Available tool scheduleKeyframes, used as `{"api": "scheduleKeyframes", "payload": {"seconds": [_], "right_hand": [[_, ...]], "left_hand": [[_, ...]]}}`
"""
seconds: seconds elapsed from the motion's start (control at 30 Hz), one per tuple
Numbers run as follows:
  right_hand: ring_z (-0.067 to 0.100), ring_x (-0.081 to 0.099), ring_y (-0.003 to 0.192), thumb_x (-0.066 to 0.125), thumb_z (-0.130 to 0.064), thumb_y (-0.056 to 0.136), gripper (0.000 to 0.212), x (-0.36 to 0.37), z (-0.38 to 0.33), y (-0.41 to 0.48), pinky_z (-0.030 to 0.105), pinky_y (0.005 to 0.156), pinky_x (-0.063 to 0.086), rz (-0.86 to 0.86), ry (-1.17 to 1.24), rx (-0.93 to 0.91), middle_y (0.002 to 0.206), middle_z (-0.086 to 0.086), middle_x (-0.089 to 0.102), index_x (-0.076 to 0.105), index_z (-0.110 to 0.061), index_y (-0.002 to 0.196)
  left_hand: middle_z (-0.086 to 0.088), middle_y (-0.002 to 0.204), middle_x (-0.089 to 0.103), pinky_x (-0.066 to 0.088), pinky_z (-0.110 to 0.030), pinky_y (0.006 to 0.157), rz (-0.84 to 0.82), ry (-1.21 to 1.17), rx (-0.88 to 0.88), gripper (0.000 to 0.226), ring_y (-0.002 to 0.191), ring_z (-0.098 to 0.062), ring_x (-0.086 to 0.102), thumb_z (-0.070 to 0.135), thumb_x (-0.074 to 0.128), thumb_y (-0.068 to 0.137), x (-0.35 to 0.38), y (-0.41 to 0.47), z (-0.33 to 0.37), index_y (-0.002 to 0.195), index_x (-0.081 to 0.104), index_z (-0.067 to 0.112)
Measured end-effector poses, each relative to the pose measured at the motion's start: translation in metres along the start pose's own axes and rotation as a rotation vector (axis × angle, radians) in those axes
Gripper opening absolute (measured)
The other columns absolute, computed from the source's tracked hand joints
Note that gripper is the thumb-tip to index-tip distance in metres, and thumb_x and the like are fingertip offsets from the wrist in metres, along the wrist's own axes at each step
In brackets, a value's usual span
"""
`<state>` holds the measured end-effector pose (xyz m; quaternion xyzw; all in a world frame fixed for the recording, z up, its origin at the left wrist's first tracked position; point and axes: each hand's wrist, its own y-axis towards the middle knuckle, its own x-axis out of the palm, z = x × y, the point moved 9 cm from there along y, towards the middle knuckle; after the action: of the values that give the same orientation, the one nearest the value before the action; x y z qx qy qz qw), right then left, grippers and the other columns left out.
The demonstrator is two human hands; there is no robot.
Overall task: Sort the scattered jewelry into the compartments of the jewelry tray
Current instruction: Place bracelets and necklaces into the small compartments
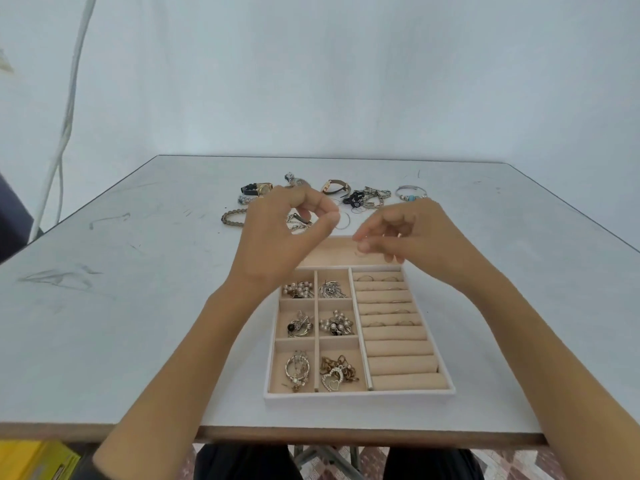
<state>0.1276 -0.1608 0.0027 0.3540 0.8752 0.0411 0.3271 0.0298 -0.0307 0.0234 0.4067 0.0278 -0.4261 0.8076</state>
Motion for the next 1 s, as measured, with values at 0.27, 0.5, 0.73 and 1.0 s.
{"api": "scheduleKeyframes", "payload": {"seconds": [0.27, 0.5, 0.73, 1.0], "right_hand": [[0.011, 0.054, 0.053, 0.082, -0.014, 0.066, 0.011, -0.013, 0.003, -0.065, 0.017, 0.054, 0.044, 0.092, 0.145, 0.071, 0.065, 0.002, 0.071, 0.077, -0.013, 0.076], [0.009, 0.044, 0.059, 0.082, -0.023, 0.065, 0.009, -0.005, 0.004, -0.087, 0.017, 0.055, 0.034, 0.007, 0.049, 0.096, 0.069, -0.005, 0.068, 0.077, -0.018, 0.070], [0.010, 0.041, 0.057, 0.083, -0.015, 0.069, 0.008, -0.005, 0.006, -0.088, 0.019, 0.054, 0.032, -0.011, 0.002, 0.083, 0.065, -0.010, 0.063, 0.075, -0.017, 0.069], [0.011, 0.042, 0.061, 0.083, -0.009, 0.068, 0.009, -0.001, 0.008, -0.088, 0.020, 0.056, 0.032, -0.066, 0.011, 0.051, 0.070, -0.003, 0.061, 0.075, -0.013, 0.068]], "left_hand": [[0.033, 0.076, 0.059, 0.032, -0.019, 0.087, -0.181, 0.073, 0.118, 0.007, 0.079, 0.001, 0.052, 0.030, 0.072, 0.077, 0.023, -0.026, 0.025, 0.075, 0.067, 0.034], [0.027, 0.078, 0.064, 0.031, -0.025, 0.088, -0.286, 0.081, 0.139, 0.006, 0.079, -0.005, 0.055, 0.034, 0.073, 0.075, 0.036, -0.035, 0.027, 0.074, 0.067, 0.036], [0.024, 0.080, 0.065, 0.029, -0.019, 0.091, -0.329, 0.095, 0.127, 0.005, 0.081, -0.009, 0.057, 0.036, 0.074, 0.075, 0.041, -0.039, 0.024, 0.075, 0.068, 0.036], [0.019, 0.074, 0.066, 0.027, -0.014, 0.086, -0.330, 0.098, 0.121, 0.005, 0.080, -0.003, 0.055, 0.036, 0.074, 0.075, 0.041, -0.039, 0.023, 0.075, 0.069, 0.035]]}}
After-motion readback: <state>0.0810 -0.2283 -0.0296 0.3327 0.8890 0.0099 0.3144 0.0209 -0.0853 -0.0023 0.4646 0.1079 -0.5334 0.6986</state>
